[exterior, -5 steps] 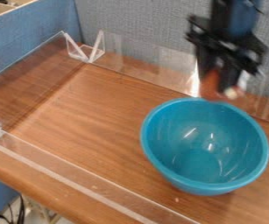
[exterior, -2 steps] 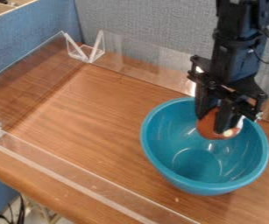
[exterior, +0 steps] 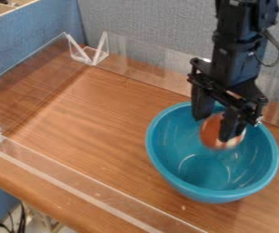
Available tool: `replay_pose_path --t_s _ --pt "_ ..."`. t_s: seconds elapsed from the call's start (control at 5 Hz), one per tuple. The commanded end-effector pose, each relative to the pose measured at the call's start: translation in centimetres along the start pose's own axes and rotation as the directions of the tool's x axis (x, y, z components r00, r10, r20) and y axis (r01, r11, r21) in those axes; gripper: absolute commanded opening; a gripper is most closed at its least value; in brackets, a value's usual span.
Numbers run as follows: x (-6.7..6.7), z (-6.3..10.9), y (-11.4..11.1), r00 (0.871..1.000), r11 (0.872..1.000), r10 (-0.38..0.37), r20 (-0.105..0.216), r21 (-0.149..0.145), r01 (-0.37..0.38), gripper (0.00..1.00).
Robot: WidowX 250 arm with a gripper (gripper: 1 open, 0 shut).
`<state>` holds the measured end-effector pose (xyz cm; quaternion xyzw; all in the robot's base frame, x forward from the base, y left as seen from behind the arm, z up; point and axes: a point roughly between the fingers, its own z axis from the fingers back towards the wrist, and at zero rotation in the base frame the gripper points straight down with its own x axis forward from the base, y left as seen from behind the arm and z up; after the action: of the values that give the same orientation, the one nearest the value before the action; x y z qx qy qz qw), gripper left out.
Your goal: Put the mushroom in the blue bowl
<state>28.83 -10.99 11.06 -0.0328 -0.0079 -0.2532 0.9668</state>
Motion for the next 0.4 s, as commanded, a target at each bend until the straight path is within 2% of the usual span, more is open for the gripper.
replay_pose_path --t_s 0.0,0.2 --pt "0.05 1.66 0.57 0.998 1.0 0.007 0.059 0.016 -0.008 1.0" --pt "-0.21 0.79 0.07 0.998 1.0 -0.004 0.055 0.016 0.003 1.0"
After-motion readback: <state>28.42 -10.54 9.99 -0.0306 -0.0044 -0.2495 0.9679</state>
